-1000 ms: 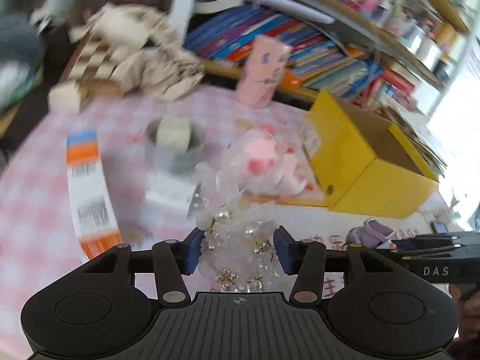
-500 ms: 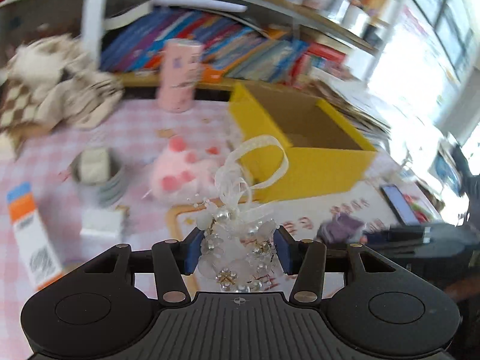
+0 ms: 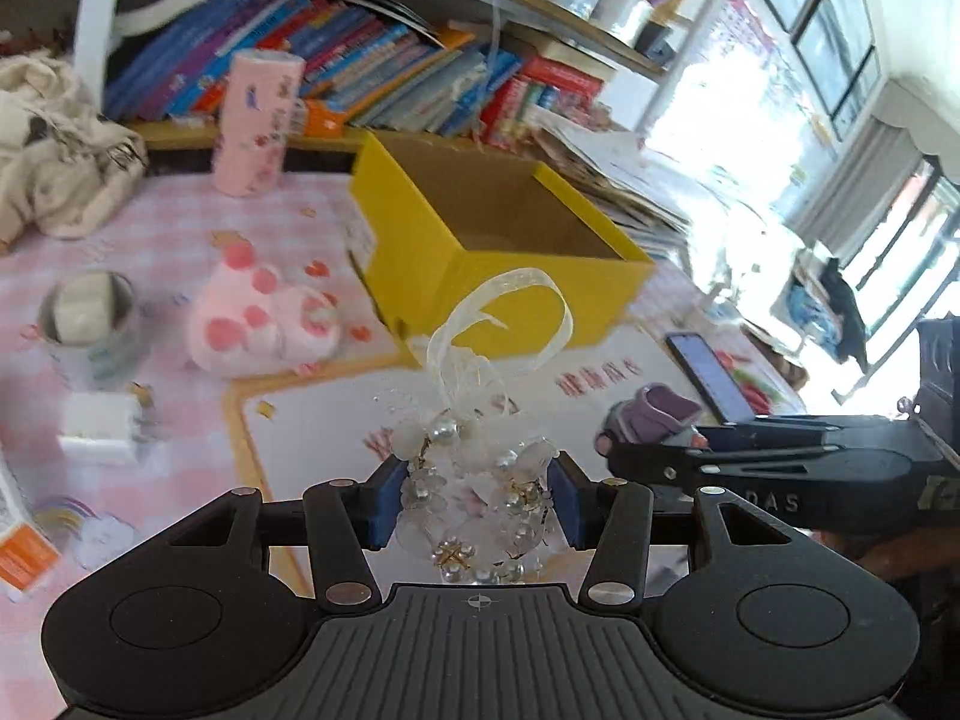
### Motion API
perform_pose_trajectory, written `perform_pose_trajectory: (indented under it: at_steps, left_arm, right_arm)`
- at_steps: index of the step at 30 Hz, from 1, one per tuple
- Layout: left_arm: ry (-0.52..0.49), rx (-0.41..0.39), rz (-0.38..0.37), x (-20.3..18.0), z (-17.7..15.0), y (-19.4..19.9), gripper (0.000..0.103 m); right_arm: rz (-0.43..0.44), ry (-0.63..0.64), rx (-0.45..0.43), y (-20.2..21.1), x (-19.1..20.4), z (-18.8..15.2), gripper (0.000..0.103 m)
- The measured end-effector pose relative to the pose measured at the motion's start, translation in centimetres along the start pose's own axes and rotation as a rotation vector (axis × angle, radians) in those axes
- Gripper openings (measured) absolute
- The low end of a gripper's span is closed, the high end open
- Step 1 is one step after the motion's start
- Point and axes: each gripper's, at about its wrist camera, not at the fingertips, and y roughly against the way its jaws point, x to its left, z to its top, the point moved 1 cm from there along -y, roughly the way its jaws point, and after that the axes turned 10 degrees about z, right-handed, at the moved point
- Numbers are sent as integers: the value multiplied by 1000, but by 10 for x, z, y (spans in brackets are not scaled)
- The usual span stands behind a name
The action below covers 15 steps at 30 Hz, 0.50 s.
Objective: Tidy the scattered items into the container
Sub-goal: 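Lift and carry the toy car and pearl hair clip over the yellow box with both tools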
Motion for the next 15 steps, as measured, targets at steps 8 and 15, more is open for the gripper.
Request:
perform_pose_trajectory:
  at_steps: [8, 15]
  left_arm:
    - [-28, -12, -42, -8, 0, 4, 49]
    - [-60, -24, -60, -21, 3, 3, 49]
  right_arm:
    - [-40, -16, -20, 17, 2, -9, 38]
    - [-39, -34, -28, 26, -5, -14, 38]
